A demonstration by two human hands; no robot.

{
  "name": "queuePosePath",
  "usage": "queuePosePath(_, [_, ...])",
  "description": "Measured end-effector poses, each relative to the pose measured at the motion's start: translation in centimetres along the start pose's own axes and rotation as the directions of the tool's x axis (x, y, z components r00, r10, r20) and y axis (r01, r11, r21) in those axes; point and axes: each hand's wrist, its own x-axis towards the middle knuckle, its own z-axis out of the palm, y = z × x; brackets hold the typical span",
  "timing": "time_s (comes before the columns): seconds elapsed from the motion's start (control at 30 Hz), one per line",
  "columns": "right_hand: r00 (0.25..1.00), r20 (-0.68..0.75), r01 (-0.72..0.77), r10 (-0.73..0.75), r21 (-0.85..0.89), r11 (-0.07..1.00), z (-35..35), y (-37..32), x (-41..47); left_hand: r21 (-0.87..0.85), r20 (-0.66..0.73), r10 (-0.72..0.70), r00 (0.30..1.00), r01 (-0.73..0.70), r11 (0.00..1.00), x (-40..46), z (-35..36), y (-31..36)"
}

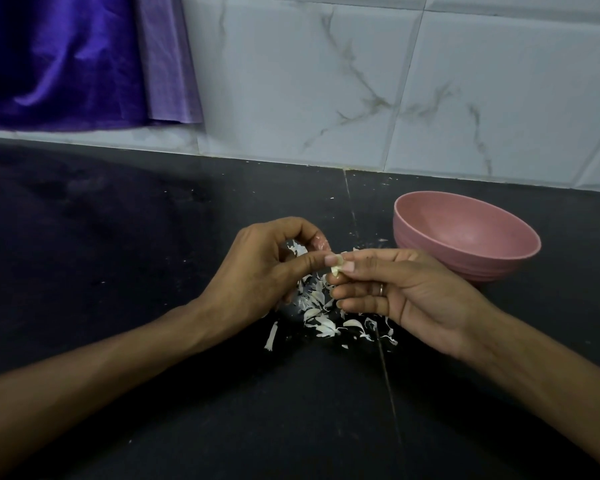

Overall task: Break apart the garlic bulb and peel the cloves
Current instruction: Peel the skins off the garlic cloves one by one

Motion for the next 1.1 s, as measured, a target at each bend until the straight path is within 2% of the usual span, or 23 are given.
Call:
queuePosePath(0.13, [1.0, 0.003, -0.004, 0.004, -0.005, 1.0, -0.05, 0.0, -0.06, 0.028, 0.035, 0.019, 0.999, -0.02, 0.999, -0.14, -0.01, -0.05])
queuePosePath(0.23, [1.0, 0.007, -0.01, 0.011, -0.005, 1.0, -0.06, 0.07, -0.09, 0.115, 0.057, 0.065, 0.996, -0.071, 0.991, -0.27, 0.23, -0.21])
queuePosePath(0.33, [1.0, -0.004, -0.015, 0.015, 0.016, 1.0, 0.03, 0.14, -0.01, 0.202, 0.051, 0.115, 0.992, -0.124, 0.972, -0.41, 0.34, -0.44])
queuePosePath(0.57, [0.998, -0.066, 0.026, -0.022, 0.071, 0.997, 0.21, 0.1, 0.1, 0.275, 0.039, 0.2, 0.979, -0.203, 0.94, -0.37, 0.45, -0.99])
queuePosePath(0.77, [0.992, -0.115, 0.059, -0.045, 0.115, 0.992, -0.31, -0.19, 0.24, 0.243, 0.009, 0.207, 0.978, -0.203, 0.949, -0.38, 0.24, -0.53])
queuePosePath(1.1, [0.995, -0.084, 0.056, -0.049, 0.081, 0.995, -0.22, -0.07, 0.19, -0.003, -0.046, -0.002, 0.999, 0.002, 1.0, -0.19, 0.29, -0.55])
